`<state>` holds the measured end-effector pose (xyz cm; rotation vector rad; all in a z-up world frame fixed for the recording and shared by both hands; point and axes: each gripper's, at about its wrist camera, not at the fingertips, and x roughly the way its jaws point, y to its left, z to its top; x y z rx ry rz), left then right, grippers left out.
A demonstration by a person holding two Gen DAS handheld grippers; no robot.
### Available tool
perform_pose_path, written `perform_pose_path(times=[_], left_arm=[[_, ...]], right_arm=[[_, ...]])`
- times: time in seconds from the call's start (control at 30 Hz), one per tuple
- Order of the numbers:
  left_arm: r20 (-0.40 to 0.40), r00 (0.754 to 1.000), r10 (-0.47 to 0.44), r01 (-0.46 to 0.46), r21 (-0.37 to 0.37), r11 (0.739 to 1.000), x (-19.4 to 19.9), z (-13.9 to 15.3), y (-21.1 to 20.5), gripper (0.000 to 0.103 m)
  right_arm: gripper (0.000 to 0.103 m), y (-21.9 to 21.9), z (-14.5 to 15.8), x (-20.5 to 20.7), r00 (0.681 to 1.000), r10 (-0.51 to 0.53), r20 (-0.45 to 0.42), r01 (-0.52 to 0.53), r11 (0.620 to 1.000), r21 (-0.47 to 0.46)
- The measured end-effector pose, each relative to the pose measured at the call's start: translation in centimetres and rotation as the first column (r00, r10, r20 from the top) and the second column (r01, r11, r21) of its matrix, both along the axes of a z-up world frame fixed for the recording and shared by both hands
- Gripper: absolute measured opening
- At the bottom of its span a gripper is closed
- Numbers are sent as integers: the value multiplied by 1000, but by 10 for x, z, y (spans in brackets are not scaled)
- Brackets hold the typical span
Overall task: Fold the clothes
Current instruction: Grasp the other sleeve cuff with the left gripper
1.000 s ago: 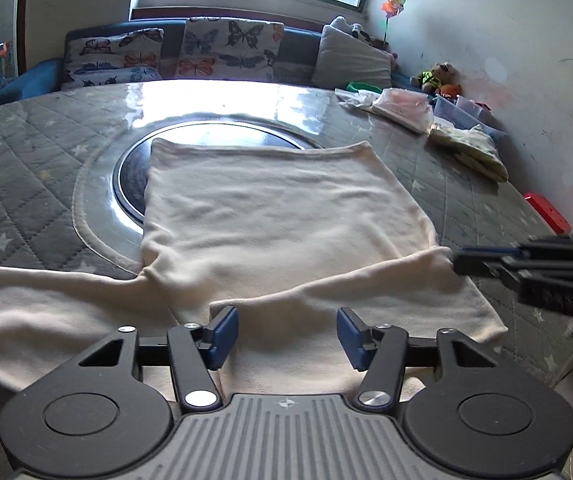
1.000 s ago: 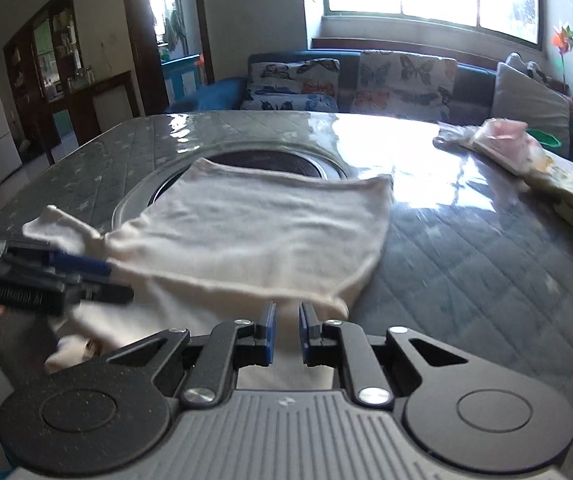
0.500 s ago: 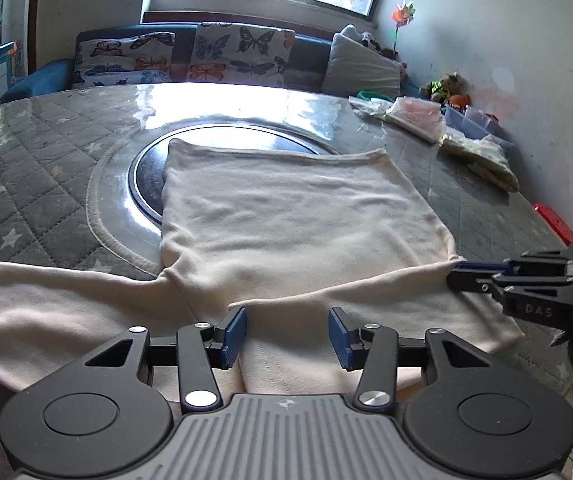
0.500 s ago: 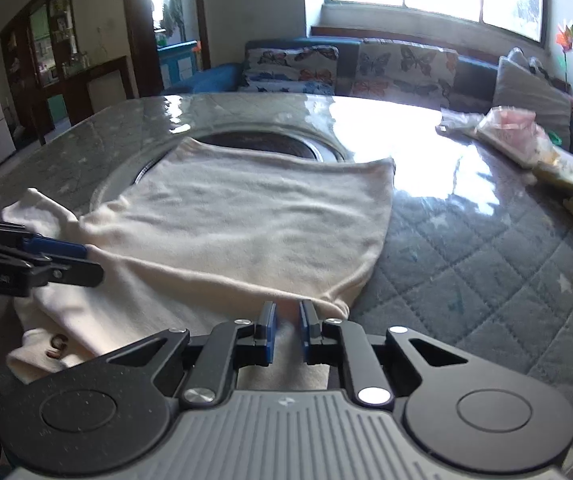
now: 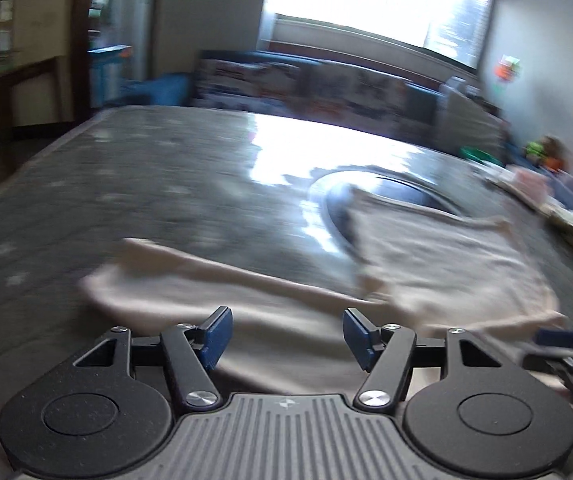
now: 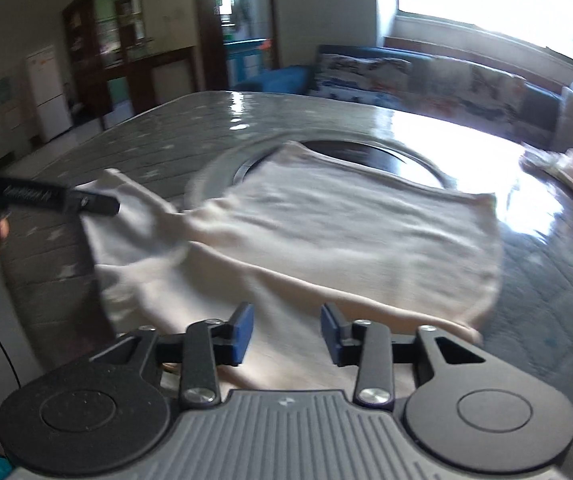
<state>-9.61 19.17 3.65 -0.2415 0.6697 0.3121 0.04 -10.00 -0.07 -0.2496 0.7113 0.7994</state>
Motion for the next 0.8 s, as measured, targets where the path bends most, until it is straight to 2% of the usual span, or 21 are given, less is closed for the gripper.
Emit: perform_pose_path(times=[0.13,0.3,0.43,0.5,0.63,0.67,0.7,0.77,0.8], left_arm=[[-7,988,157,-157,44,987,-9,-1,38,68],[-22,948,316,-315,47,948,-10,-7,78,69],[-35,945,324,-324,25,946,-6,-13,89,67],[-41,948,315,-315,5,949,-3,-15,90,60],[-56,946,321,-322,-22,946,5,-21,92,55],[-63,943,326,-328,-32,944,6,-23,93,50],[-65,943,327,-330,-38,943,7,-24,93,42],[-64,945,321,-323,-40,945,8,-25,93,38],[-63,945,321,-323,-32,946,9,-26,93,33]], right_arm=[[42,19,-2,-7,999,49,-4,-49,999,10],[42,26,-7,-9,998,61,-24,-61,998,14],[42,24,-5,-10,998,53,-25,-52,998,18],[42,22,-5,-10,999,46,-24,-46,999,19],[42,19,-3,-10,999,36,-26,-36,999,27],[42,18,-3,-11,999,35,-26,-34,999,29],[42,17,-2,-11,999,34,-26,-34,999,32],[42,15,-1,-12,999,33,-21,-32,999,34],[42,14,-1,-13,999,31,-20,-30,999,36]])
